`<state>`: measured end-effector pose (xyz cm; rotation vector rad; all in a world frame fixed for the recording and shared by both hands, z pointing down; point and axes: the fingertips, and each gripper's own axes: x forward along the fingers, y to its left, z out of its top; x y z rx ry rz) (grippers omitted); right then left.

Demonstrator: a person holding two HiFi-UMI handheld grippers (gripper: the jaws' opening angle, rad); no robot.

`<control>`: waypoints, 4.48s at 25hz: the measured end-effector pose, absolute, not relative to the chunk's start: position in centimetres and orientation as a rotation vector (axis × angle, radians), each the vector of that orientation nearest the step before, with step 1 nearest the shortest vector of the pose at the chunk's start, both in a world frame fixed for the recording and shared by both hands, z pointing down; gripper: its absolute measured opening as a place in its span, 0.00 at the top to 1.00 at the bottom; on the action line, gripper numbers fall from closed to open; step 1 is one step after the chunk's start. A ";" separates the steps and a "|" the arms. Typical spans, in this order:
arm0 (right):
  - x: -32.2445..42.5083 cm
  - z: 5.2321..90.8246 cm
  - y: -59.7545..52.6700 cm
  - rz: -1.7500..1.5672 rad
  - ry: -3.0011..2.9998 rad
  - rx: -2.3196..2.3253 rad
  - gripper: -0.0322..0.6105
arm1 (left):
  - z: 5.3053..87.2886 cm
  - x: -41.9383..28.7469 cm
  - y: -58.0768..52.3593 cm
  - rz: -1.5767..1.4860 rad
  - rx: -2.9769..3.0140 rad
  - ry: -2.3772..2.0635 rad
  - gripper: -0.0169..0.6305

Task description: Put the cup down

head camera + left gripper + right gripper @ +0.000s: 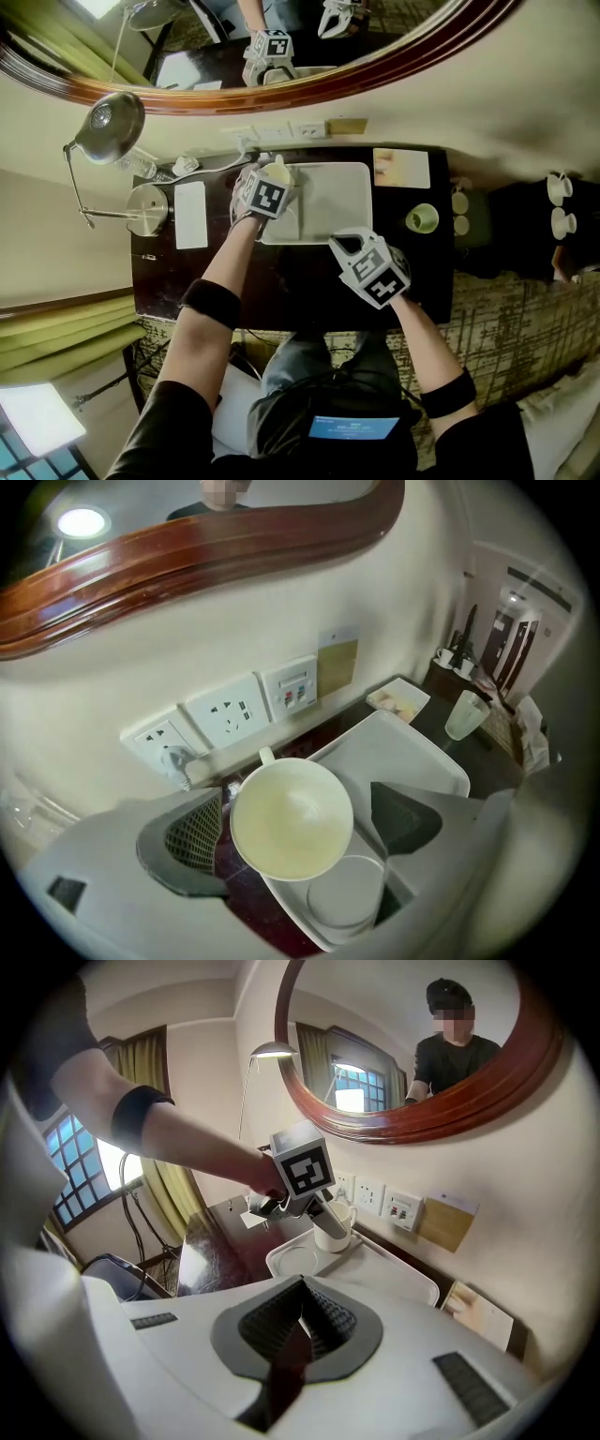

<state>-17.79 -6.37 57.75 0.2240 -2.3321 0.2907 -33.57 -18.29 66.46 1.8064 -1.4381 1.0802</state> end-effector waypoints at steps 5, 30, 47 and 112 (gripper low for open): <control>-16.5 58.1 -6.3 0.307 -2.320 0.245 0.95 | 66.5 -34.2 -18.4 1.060 1.780 -1.488 0.36; -2.2 55.0 -8.0 0.360 -2.346 0.423 0.95 | 55.5 -15.1 -11.3 0.874 1.950 -1.435 0.39; 11.9 57.6 -11.1 0.432 -2.287 0.549 0.95 | 60.4 5.4 -6.6 0.920 2.026 -1.281 0.39; 7.0 52.2 -8.5 0.474 -2.381 0.656 0.95 | 51.4 -3.0 -3.3 0.773 2.247 -1.415 0.96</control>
